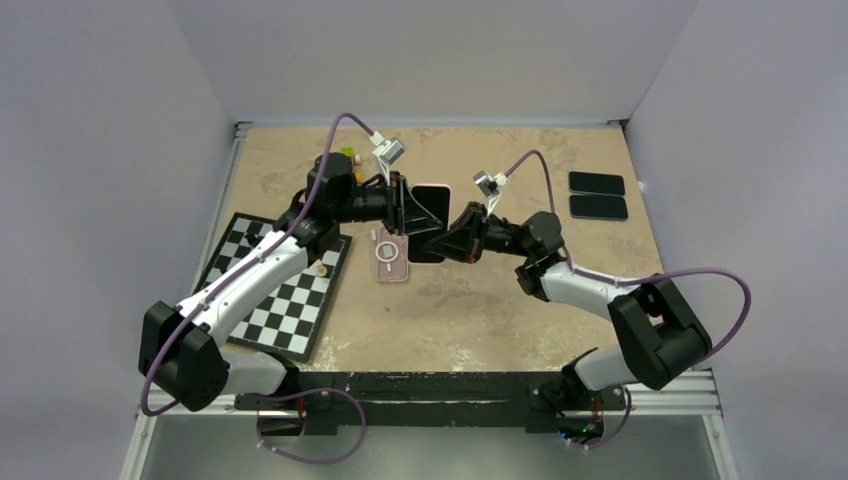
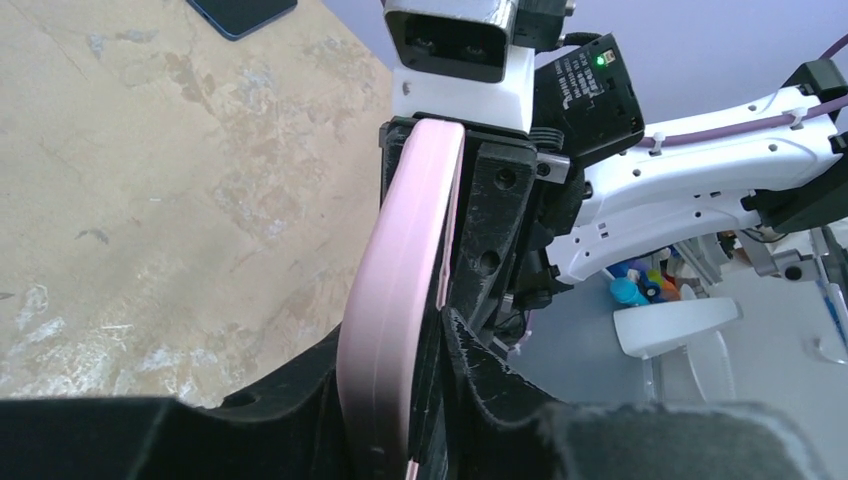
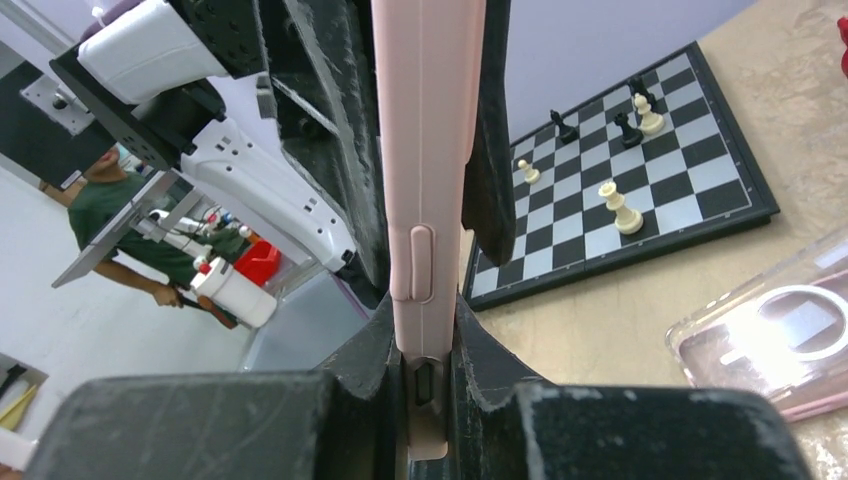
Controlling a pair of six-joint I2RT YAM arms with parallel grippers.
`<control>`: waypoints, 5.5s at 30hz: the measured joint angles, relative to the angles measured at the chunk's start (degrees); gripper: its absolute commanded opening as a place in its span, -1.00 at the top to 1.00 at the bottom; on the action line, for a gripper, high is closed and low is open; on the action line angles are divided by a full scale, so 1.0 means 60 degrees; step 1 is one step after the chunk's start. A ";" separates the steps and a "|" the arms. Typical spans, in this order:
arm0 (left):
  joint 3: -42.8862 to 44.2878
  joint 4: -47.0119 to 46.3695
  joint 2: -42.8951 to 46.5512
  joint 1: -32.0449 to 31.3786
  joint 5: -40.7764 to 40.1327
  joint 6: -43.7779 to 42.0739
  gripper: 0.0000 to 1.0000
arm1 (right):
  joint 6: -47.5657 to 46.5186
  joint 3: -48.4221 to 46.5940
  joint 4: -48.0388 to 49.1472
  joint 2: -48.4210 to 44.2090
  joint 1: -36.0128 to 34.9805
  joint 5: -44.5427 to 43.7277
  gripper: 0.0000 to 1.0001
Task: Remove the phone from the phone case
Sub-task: Remove the phone case from the phone.
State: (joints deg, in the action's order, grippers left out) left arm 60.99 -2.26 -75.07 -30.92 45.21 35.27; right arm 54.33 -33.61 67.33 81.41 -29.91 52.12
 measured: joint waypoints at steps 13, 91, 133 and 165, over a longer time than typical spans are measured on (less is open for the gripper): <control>-0.0302 0.0295 0.0827 0.0018 -0.0233 -0.0856 1.00 | -0.0251 -0.0248 -0.0153 0.0138 -0.0080 0.0240 0.10; -0.0860 -0.8965 -0.0346 0.0277 0.1530 0.9267 1.00 | -0.9428 -0.3843 -1.1333 -0.4087 -0.3122 -0.4845 1.00; -0.1545 -0.0623 0.2637 0.1213 -0.0903 0.0681 1.00 | -0.1053 -0.1967 -0.7089 -0.2055 -0.1559 -0.2637 0.26; -0.1851 -0.1122 0.2619 0.1468 -0.0958 0.1024 1.00 | -0.0069 -0.1876 -0.5257 -0.1126 -0.1781 -0.2149 0.23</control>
State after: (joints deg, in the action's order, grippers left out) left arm 49.89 -8.99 -59.35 -22.11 39.46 41.41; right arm 53.91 -44.86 35.79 74.65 -40.60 39.22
